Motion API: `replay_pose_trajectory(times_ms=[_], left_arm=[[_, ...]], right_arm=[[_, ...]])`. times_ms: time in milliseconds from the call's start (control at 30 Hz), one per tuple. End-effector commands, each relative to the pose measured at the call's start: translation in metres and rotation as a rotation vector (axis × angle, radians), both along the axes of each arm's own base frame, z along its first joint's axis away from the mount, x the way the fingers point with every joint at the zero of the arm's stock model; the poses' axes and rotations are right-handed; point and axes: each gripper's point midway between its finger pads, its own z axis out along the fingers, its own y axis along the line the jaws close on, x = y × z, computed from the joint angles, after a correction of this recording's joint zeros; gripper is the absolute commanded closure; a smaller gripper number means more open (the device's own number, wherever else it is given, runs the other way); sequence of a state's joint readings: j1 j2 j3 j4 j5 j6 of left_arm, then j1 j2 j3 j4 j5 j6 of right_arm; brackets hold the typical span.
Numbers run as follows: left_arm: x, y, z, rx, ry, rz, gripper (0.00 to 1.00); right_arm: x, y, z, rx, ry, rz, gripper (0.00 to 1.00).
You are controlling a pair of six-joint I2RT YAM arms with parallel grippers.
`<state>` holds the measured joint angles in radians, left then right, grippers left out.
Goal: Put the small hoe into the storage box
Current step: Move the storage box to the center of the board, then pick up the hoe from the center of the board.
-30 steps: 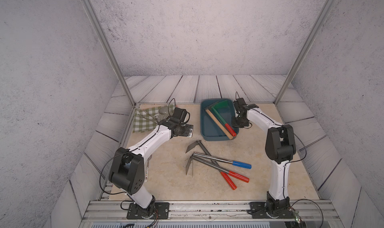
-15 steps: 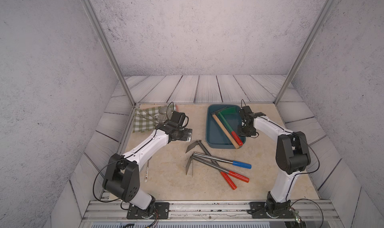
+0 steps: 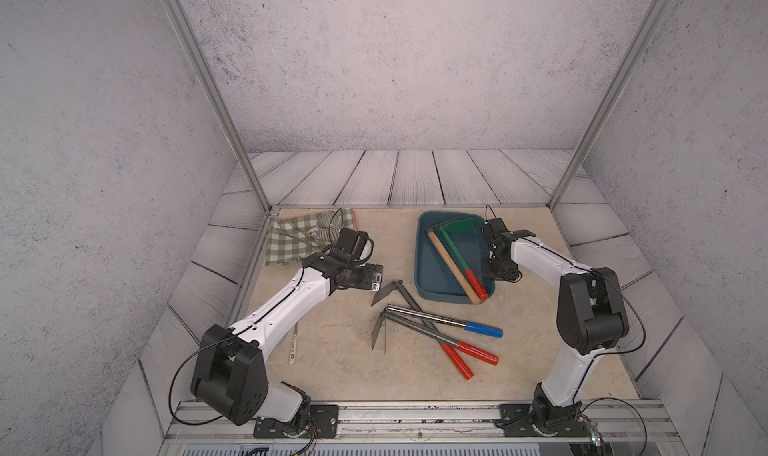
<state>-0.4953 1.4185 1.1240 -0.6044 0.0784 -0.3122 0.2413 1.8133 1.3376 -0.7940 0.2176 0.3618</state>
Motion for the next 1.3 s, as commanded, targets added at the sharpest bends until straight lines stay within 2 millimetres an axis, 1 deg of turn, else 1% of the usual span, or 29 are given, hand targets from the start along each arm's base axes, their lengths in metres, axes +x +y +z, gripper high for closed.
replay_pose_trajectory(times_ms=[0, 133, 233, 333, 433, 567, 667, 767, 833, 967, 1133, 1267], left_arm=[[-0.013, 0.005, -0.005, 0.023, 0.031, -0.011, 0.13], [-0.020, 0.009, -0.007, 0.030, 0.046, -0.011, 0.13], [-0.022, 0.011, -0.009, 0.021, 0.055, 0.013, 0.13], [-0.024, 0.012, -0.008, 0.005, 0.060, 0.043, 0.12], [-0.027, 0.018, -0.005, 0.007, 0.060, 0.079, 0.12], [-0.032, 0.025, 0.002, 0.009, 0.063, 0.123, 0.11], [-0.040, 0.029, 0.005, -0.056, 0.081, 0.224, 0.10], [-0.048, 0.026, 0.006, -0.175, 0.119, 0.341, 0.13], [-0.055, 0.024, 0.006, -0.237, 0.150, 0.393, 0.13], [-0.062, 0.039, 0.014, -0.210, 0.140, 0.464, 0.12], [-0.062, 0.062, 0.029, -0.131, 0.055, 0.495, 0.10], [-0.063, 0.070, 0.033, -0.079, 0.033, 0.482, 0.10]], right_arm=[[-0.005, -0.005, 0.030, -0.005, -0.050, -0.002, 0.44], [-0.021, -0.001, 0.050, 0.016, -0.090, 0.029, 0.37], [-0.035, 0.004, 0.066, 0.037, -0.122, 0.065, 0.36], [-0.049, 0.016, 0.080, 0.040, -0.146, 0.129, 0.36], [-0.062, 0.034, 0.092, 0.031, -0.174, 0.215, 0.37], [-0.079, 0.071, 0.104, 0.049, -0.205, 0.384, 0.37], [-0.092, 0.092, 0.106, 0.093, -0.216, 0.468, 0.38], [-0.105, 0.113, 0.103, 0.146, -0.210, 0.563, 0.37], [-0.114, 0.123, 0.100, 0.160, -0.178, 0.625, 0.37], [-0.133, 0.141, 0.090, 0.187, -0.096, 0.738, 0.38], [-0.153, 0.168, 0.077, 0.228, -0.029, 0.868, 0.42], [-0.165, 0.188, 0.062, 0.257, 0.029, 0.954, 0.45]])
